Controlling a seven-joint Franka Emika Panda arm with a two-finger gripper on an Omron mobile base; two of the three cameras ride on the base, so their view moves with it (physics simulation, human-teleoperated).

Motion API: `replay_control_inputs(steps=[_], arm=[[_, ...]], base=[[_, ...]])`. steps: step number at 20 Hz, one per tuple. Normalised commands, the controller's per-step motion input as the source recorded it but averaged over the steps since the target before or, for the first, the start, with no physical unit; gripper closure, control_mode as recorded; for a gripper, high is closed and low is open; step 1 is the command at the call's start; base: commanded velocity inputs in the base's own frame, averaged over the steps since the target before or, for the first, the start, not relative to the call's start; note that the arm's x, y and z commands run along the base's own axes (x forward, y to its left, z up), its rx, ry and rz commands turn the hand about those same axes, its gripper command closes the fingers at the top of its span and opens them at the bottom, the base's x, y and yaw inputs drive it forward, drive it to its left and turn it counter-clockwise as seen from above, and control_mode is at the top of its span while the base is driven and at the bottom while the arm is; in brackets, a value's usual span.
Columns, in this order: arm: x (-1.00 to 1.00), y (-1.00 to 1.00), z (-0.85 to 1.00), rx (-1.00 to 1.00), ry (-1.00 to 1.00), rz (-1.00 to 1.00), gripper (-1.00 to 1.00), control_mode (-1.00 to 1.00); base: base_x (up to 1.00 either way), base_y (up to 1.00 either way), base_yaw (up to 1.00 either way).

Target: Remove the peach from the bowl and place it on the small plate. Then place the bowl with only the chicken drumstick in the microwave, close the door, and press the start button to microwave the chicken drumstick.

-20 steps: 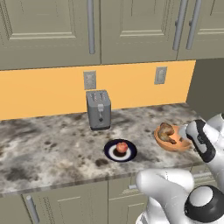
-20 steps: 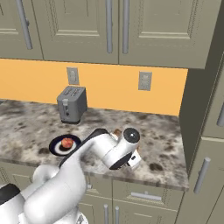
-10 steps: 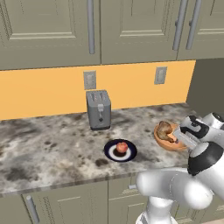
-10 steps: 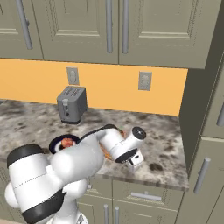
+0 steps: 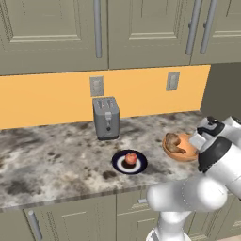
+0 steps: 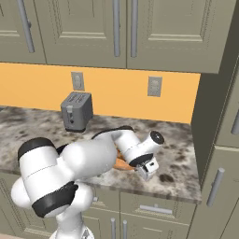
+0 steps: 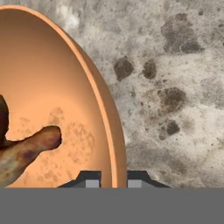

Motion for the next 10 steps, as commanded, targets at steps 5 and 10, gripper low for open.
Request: replay_control_inputs(steps=[5, 10], arm=[[-0.21, 0.0, 0.45, 0.02, -0.07, -0.01, 1.0, -1.0], [-0.6, 0.07, 0.79, 0.05, -0.14, -0.07, 1.0, -1.0]], base=[[0.0, 0.0, 0.0], [0.0, 0.0, 0.0]])
